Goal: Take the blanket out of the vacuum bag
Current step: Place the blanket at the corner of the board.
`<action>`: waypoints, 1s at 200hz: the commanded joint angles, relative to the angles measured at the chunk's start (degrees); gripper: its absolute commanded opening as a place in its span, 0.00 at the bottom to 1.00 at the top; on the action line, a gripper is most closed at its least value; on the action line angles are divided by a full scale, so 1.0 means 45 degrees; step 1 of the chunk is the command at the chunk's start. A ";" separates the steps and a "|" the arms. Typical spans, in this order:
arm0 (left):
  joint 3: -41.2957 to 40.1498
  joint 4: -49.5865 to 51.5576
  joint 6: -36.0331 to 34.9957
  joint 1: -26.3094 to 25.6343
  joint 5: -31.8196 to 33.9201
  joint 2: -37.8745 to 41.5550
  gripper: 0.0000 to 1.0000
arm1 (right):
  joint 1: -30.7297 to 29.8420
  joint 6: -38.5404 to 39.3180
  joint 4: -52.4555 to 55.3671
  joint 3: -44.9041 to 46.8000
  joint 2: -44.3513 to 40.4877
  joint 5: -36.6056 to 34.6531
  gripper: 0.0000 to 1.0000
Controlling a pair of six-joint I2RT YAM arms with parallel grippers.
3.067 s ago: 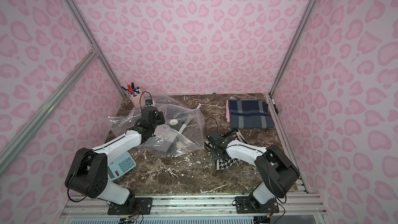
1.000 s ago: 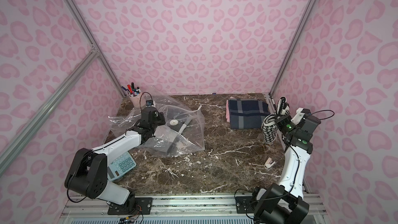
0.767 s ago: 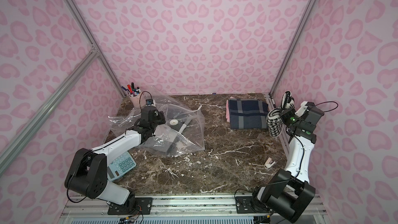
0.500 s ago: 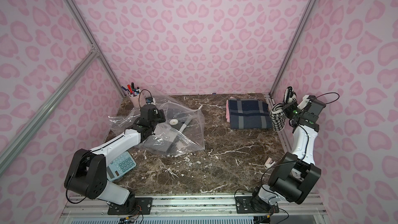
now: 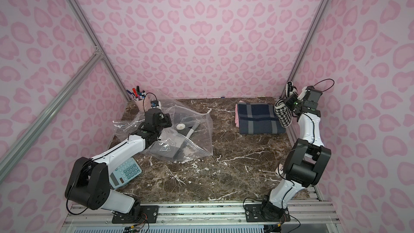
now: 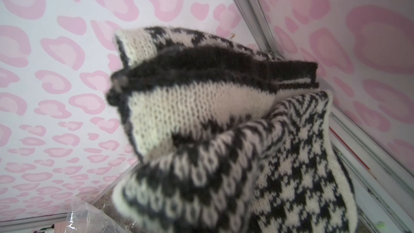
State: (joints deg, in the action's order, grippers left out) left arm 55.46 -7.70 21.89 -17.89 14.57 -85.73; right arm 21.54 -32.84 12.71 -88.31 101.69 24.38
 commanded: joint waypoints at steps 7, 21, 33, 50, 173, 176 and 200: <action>-0.0059 -0.0182 -0.0177 0.0025 0.0234 0.0059 0.04 | -0.0678 0.0602 0.0301 -0.0157 0.0232 -0.0639 0.00; -0.0115 -0.0197 -0.0159 0.0024 0.0239 0.0048 0.04 | -0.1036 0.0719 0.0301 -0.0001 0.0355 -0.0880 0.00; -0.0227 -0.0269 -0.0138 0.0014 0.0237 0.0067 0.04 | -0.1256 0.0807 0.0263 0.0191 0.0491 -0.0959 0.00; -0.0328 -0.0295 -0.0118 0.0025 0.0239 0.0111 0.04 | -0.1531 0.0889 0.0205 0.0468 0.0695 -0.0993 0.00; -0.0701 -0.0472 0.0018 0.0028 0.0120 0.0186 0.04 | -0.3366 0.0817 -0.0411 0.1399 0.1342 -0.1179 0.00; -0.0721 -0.0490 0.0018 0.0030 0.0122 0.0202 0.04 | -0.3393 0.0809 -0.0421 0.1419 0.1362 -0.1165 0.00; -0.0665 -0.0474 0.0048 0.0024 0.0064 0.0064 0.04 | -0.3641 0.0756 -0.0519 0.1510 0.1460 -0.1194 0.00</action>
State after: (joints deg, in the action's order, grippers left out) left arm 52.29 -8.73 22.17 -17.87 14.92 -85.17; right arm 6.09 -28.95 11.70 -81.80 108.03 18.72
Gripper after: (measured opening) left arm 0.048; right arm 0.115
